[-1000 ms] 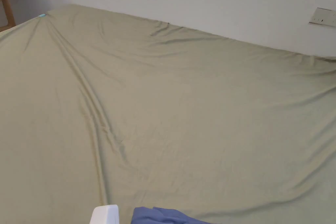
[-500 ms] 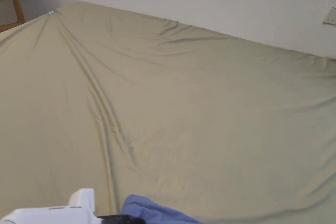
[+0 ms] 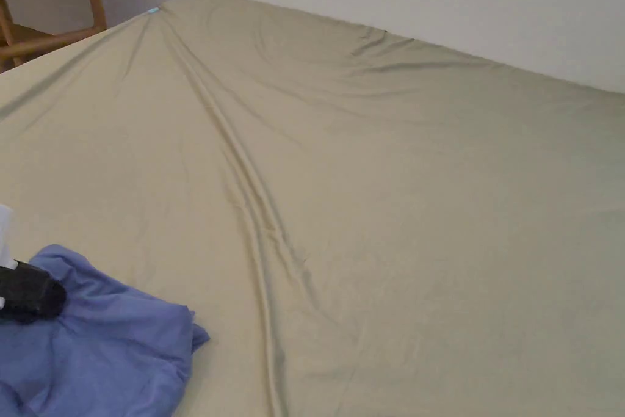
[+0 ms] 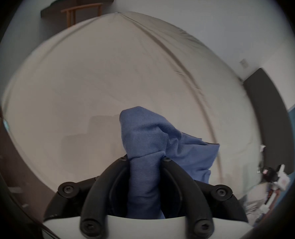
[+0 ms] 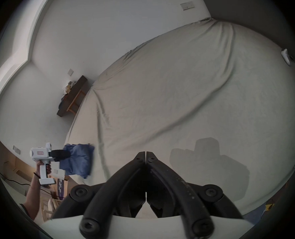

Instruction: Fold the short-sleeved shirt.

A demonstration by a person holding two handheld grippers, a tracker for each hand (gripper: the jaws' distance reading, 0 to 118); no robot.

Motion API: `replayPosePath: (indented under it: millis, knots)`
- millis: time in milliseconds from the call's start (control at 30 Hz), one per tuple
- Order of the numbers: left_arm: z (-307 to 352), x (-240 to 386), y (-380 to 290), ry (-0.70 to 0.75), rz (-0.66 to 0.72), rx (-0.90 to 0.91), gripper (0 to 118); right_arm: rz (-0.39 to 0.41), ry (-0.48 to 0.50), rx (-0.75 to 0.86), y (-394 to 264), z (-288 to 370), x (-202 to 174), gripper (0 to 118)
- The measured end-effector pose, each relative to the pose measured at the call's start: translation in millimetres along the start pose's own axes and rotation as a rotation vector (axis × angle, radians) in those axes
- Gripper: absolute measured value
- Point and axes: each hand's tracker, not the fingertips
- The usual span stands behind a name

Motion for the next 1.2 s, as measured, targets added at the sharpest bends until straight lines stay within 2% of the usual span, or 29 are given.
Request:
replayPosePath:
  millis: [167,267,367,433,467,500,567,600,667,733,767,867,900,967,1100,1200]
  knots:
    - [-9,-4,36,0.274,-0.105,-0.003,23,0.013,-0.007,-0.036,-1,-12,-11,1]
    - [-27,-3,44,0.372,-0.167,0.004,23,0.012,0.002,-0.051,-3,-19,-16,1]
    - [-53,-3,34,0.409,-0.199,-0.016,25,0.022,0.003,-0.057,-3,-22,-19,1]
    - [-65,-4,23,0.484,-0.225,-0.003,39,0.035,-0.002,-0.056,-1,-21,-19,1]
    - [-67,-11,16,0.518,-0.229,0.015,49,0.045,-0.004,-0.056,0,-21,-20,1]
    - [-67,-14,11,0.546,-0.227,0.035,65,0.063,-0.003,-0.057,0,-19,-22,1]
    - [-48,-23,6,0.539,-0.182,0.051,83,0.106,0.003,-0.056,2,-16,-25,1]
    - [-36,-31,4,0.512,-0.132,0.048,87,0.123,0.005,-0.052,2,-15,-26,1]
    - [2,-38,-3,0.448,-0.048,0.138,87,0.152,0.008,-0.032,2,-11,-30,1]
    - [42,-37,-13,0.466,-0.033,0.316,82,0.152,0.028,-0.010,2,-8,-31,1]
    - [63,-33,-19,0.469,-0.043,0.397,75,0.153,0.040,0.004,1,-7,-31,1]
    - [113,-11,-35,0.415,-0.020,0.533,20,0.167,0.034,0.061,-2,3,-30,1]
    - [125,-2,-40,0.385,-0.014,0.561,8,0.184,0.027,0.084,-2,8,-31,1]
    - [146,25,-56,0.291,-0.024,0.647,0,0.215,-0.006,0.163,-2,23,-29,1]
    - [157,95,-89,0.161,-0.066,0.846,0,0.248,-0.083,0.376,2,57,-20,1]
    - [149,152,-117,0.004,-0.002,0.946,0,0.323,-0.218,0.534,3,82,-17,1]
